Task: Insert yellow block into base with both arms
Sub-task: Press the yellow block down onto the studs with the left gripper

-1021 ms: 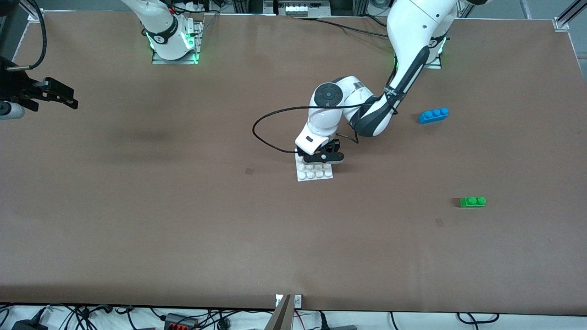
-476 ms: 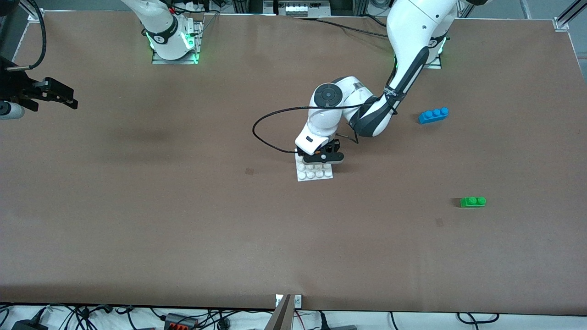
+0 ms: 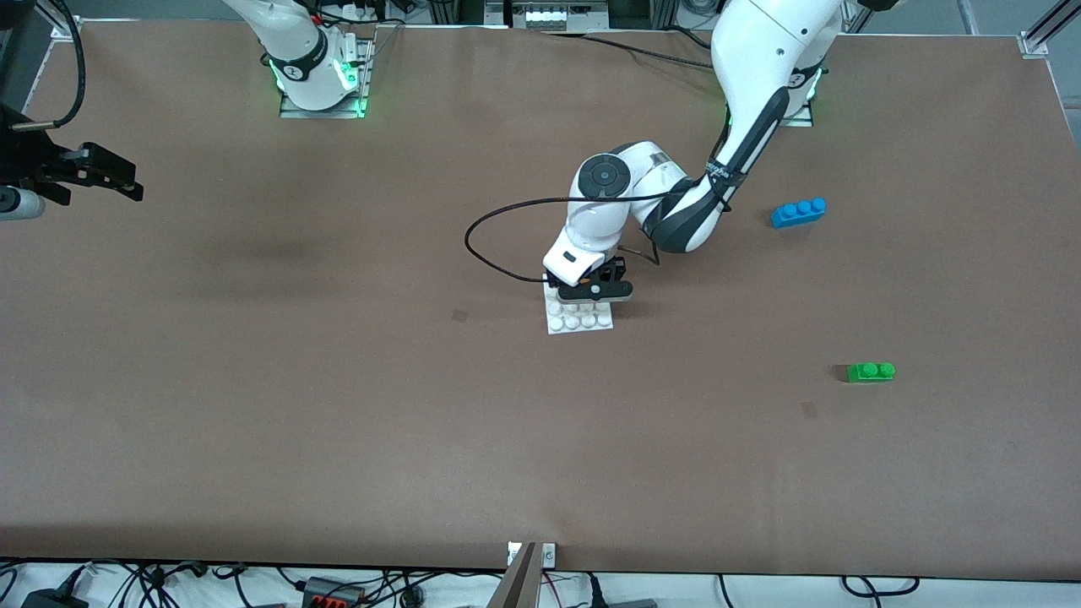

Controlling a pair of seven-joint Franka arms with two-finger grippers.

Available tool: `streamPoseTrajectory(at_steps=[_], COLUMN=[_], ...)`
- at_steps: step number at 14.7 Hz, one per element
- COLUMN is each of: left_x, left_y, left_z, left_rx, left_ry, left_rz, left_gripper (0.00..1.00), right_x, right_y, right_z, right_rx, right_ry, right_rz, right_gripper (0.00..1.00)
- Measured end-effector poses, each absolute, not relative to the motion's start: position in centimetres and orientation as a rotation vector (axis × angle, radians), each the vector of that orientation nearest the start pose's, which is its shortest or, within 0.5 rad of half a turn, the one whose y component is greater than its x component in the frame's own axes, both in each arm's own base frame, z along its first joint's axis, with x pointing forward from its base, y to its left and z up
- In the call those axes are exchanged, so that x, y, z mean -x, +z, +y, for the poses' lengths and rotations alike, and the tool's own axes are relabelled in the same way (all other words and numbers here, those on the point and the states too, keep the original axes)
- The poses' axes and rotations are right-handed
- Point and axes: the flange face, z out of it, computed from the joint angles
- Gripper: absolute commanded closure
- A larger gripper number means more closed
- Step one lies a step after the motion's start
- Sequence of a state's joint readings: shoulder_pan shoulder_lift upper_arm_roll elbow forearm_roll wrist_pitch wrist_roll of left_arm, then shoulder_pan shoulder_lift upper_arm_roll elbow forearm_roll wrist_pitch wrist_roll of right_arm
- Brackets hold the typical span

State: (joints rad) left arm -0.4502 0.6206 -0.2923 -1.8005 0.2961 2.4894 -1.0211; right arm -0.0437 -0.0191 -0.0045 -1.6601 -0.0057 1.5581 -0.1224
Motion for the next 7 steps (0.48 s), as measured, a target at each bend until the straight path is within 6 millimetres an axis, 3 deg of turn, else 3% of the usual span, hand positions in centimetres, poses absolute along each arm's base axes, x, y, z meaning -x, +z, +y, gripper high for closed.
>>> streamPoseTrajectory(at_steps=[7], left_x=[-49.90], left_y=[22.23], left_z=[-43.94], left_rx=[3.208], left_ry=[-0.148], left_rz=[-0.178], left_gripper=[0.40], right_x=[-54.35], right_y=[59.20], right_z=[-2.71], right_rx=[3.135], right_ry=[0.130], right_rz=[-0.116], right_gripper=[0.00])
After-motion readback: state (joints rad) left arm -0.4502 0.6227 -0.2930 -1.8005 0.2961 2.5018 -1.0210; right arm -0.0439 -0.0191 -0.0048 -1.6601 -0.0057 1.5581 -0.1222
